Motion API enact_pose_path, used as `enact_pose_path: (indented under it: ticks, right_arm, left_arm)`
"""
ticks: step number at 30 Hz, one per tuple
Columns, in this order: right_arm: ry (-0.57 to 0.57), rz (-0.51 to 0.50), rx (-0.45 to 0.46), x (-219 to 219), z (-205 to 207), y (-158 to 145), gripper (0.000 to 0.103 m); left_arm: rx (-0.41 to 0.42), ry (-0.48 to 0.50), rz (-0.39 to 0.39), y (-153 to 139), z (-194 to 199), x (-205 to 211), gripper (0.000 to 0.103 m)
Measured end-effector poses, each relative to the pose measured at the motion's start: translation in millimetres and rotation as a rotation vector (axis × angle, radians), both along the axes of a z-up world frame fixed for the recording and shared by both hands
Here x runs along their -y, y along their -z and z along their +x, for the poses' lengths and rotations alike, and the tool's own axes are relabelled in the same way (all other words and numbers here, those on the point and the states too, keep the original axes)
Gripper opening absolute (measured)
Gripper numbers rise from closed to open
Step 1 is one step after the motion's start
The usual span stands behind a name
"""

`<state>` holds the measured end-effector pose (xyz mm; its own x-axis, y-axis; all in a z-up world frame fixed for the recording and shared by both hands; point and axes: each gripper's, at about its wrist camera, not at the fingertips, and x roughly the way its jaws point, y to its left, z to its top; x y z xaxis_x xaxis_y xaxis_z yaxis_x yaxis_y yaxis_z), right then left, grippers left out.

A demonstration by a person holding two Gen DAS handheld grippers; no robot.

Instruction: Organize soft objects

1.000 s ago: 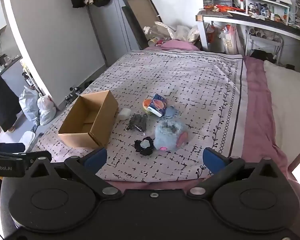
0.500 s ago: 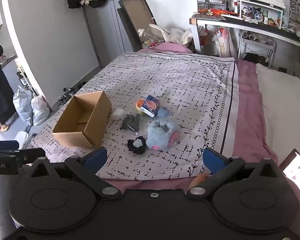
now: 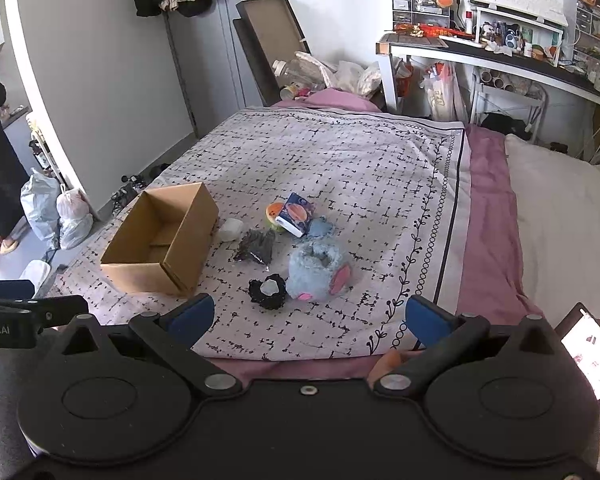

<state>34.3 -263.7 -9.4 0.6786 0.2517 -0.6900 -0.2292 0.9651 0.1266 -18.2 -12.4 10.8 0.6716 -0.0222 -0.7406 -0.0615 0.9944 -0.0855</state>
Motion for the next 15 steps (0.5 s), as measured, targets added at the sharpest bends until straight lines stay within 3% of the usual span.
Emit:
enact_pose_path:
  ticks: [15]
  right_arm:
    - [0.003, 0.004, 0.002, 1.9, -0.9, -0.6, 0.103]
  left_arm:
    - [-0.001, -0.002, 0.004, 3.3, -2.5, 1.0, 0.102]
